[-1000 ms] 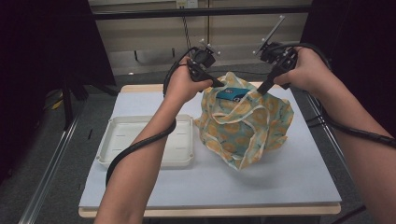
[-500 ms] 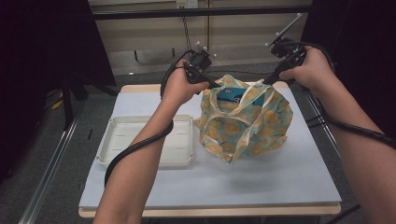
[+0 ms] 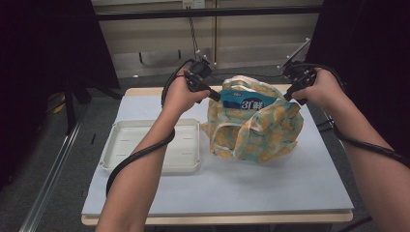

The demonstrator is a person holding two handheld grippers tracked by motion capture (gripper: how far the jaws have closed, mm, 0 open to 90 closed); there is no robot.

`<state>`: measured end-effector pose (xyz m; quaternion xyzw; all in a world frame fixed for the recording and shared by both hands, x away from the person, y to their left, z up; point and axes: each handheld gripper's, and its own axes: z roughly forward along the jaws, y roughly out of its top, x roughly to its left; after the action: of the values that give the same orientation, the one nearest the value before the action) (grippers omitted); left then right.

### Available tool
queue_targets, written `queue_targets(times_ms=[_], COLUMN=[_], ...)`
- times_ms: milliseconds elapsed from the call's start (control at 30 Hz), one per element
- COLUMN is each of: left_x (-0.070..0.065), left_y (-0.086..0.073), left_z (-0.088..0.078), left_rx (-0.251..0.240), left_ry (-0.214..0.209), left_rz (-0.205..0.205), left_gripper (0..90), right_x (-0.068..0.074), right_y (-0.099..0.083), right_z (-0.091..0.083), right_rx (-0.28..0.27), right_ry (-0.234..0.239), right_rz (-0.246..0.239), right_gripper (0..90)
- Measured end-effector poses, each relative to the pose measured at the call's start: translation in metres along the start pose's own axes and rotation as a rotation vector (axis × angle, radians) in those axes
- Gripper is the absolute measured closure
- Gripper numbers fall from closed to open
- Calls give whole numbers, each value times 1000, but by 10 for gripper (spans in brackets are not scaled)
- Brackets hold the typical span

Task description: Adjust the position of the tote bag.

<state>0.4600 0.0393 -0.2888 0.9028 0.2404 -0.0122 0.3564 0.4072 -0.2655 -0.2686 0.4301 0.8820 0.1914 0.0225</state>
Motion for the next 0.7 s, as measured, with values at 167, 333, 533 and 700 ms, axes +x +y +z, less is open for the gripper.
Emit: queue_targets(times_ms=[167,333,533,700], left_x=[2,2,-1,-1], left_y=[-5,-7,-12,-16], left_z=[-1,-2,2,6], left_rx=[6,3,0,8], left_ry=[-1,-6,-8,-19], left_rz=[0,-3,-27,-43], left_gripper=[877,876,870,875], right_x=[-5,-8,-11,-13], right_y=[-9,-16,-24,-31], right_z=[1,1,2,4], right_rx=[-4,-5,-7,0], right_ry=[12,21,20,4], right_rz=[13,20,25,20], right_gripper=[891,887,870,856])
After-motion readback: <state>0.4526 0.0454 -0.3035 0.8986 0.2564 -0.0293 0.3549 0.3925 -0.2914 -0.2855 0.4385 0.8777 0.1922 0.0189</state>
